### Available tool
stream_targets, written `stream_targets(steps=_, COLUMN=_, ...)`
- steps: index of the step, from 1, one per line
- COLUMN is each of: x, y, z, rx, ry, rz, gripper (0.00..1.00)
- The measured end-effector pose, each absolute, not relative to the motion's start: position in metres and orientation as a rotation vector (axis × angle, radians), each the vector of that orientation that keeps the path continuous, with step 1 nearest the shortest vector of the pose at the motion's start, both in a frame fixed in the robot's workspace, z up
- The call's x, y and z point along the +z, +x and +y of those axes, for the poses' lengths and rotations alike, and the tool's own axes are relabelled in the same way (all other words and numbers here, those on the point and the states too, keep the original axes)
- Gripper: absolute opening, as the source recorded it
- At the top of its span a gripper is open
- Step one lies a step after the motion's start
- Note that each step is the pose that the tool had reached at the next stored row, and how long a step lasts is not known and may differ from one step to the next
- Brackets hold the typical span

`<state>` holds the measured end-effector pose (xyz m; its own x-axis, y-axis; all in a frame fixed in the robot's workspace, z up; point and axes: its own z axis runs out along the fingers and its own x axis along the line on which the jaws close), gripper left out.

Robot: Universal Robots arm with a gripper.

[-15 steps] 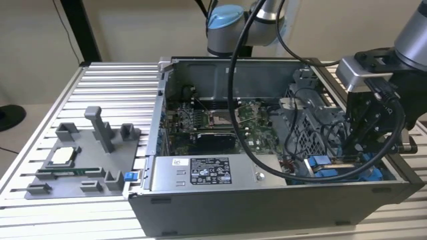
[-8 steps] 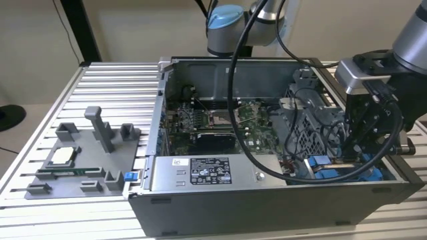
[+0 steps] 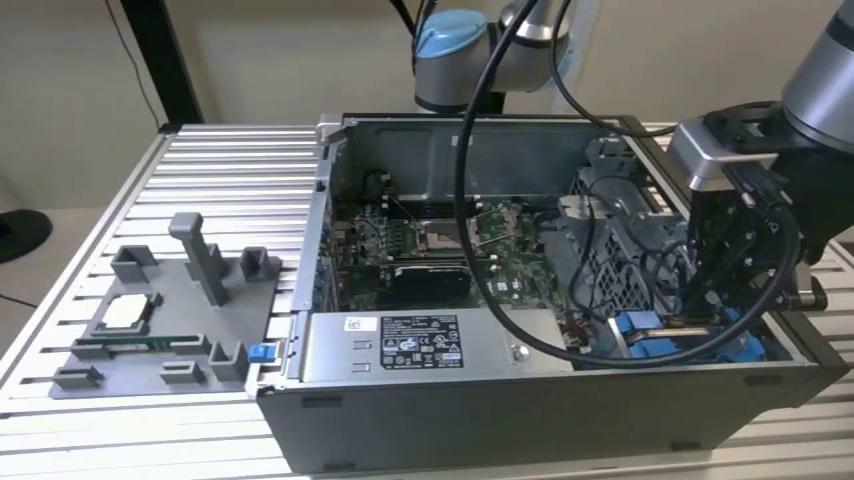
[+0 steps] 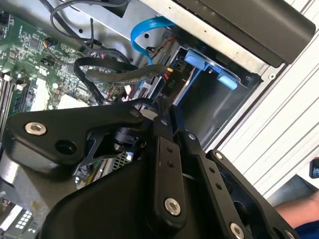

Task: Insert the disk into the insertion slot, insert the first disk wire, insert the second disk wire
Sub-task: 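Insert the second disk wire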

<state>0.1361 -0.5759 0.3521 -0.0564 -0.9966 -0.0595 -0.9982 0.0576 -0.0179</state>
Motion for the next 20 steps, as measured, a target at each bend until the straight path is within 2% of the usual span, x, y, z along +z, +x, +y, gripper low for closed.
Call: stream_targets(steps=20, x=0.346, y=0.1373, z=-0.5727, rx=0.042, ry=-2.119, rz=2.243, gripper=0.0)
